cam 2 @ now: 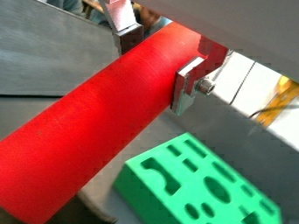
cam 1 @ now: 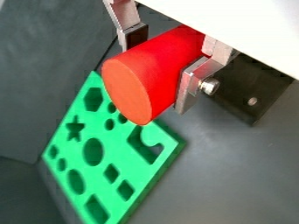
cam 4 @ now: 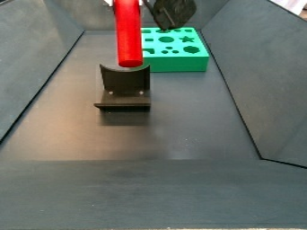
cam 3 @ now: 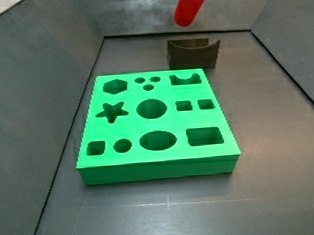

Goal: Pick up the round object. Move up. Place the round object on the fixture. Regrasp the round object. Move to above the board. Insert the round object.
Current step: Place the round object on the fixture.

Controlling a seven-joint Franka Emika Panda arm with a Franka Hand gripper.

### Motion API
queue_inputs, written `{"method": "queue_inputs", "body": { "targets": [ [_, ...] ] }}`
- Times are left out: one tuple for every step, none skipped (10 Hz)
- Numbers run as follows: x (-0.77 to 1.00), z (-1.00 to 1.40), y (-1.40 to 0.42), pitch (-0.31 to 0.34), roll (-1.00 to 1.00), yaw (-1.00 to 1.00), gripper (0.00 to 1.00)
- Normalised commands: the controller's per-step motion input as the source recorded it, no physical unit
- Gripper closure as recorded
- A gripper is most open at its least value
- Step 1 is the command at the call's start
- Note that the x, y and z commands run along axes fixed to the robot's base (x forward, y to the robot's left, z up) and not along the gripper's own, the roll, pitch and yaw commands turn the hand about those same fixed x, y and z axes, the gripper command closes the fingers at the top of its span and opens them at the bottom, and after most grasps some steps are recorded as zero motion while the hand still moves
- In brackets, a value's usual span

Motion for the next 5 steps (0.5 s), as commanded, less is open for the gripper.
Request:
{"method": "queue_inputs", "body": {
  "targets": [
    [0.09,-0.02,0.05,0.082,-0.68,-0.2,1.0],
    [0.09,-0.02,0.04,0.04,-0.37,-0.18,1.0],
    [0.08,-0.01,0.03,0.024,-0.28,-0.17,1.0],
    [0.09,-1.0,0.02,-0.037,-0.18,-0.16,1.0],
    [0.09,-1.0,0.03,-0.056,-0.17,-0.15,1.0]
  ]
}}
